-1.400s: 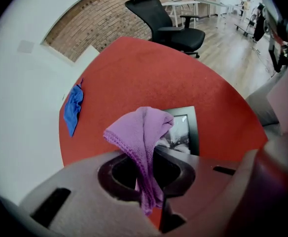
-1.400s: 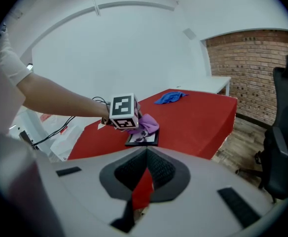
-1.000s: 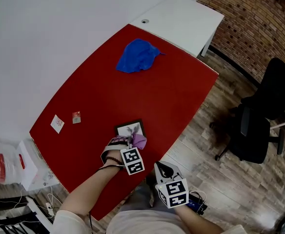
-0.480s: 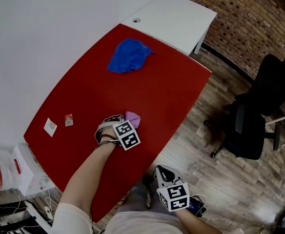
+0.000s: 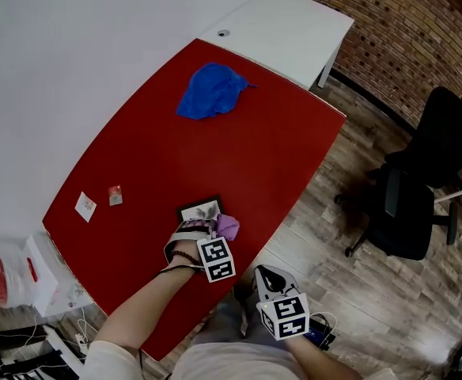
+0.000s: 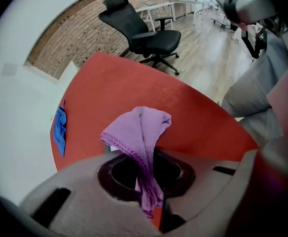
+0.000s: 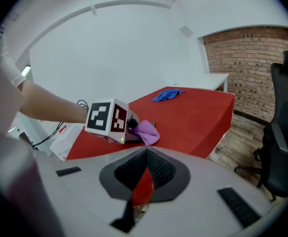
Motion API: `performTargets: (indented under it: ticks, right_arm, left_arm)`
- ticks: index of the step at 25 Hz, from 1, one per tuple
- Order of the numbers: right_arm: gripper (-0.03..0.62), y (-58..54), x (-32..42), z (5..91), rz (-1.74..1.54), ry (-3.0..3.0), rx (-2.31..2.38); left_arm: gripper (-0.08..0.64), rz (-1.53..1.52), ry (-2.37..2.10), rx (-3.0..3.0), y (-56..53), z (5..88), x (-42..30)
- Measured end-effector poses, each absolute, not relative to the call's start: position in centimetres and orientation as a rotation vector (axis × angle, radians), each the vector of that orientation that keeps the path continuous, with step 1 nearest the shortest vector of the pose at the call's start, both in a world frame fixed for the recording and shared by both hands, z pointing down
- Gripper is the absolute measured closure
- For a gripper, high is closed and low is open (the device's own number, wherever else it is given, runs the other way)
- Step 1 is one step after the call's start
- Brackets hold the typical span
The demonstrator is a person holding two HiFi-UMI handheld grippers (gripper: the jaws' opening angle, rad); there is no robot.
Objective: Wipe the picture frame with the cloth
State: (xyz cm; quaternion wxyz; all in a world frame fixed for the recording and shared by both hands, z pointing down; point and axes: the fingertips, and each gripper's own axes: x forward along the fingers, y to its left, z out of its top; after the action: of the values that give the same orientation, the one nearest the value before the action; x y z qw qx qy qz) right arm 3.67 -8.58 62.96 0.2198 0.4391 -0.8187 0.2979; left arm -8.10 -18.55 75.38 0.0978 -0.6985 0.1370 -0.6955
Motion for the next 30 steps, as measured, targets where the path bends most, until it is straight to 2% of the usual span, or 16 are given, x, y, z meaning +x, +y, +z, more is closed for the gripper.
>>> performTargets:
  ticks: [5,9,15,21,30]
  right_arm:
    - [0.588,-8.6,3.5,63.1,0.807,-2.265,1.202]
    - [0.588,-9.0,3.9,62.4,0.775,-2.275,1.212]
    - [0.588,-9.4,4.2,59.3,0.711,-2.312,1.221]
    - [0.588,-8.4,3.4,55.1,0.633,-2.362,1.228]
    - [0.588,-6.6,0.3,52.8,0.622,-2.412,1.218]
  left_arm:
    - [0.506,-2.025,0.468,-2.092,-18.2,75.5,-8.3]
    - [0.506,-1.925,0.711,-2.254,-19.5,72.9,-8.8]
    - [0.506,-1.426,1.325,-2.728,-15.4,64.1,-8.4]
    - [0.506,-0.927,1.829,-2.863,-7.9,56.8,-10.5]
    - [0.506,-0.687,2.072,-2.783,-4.1,54.5,-13.5]
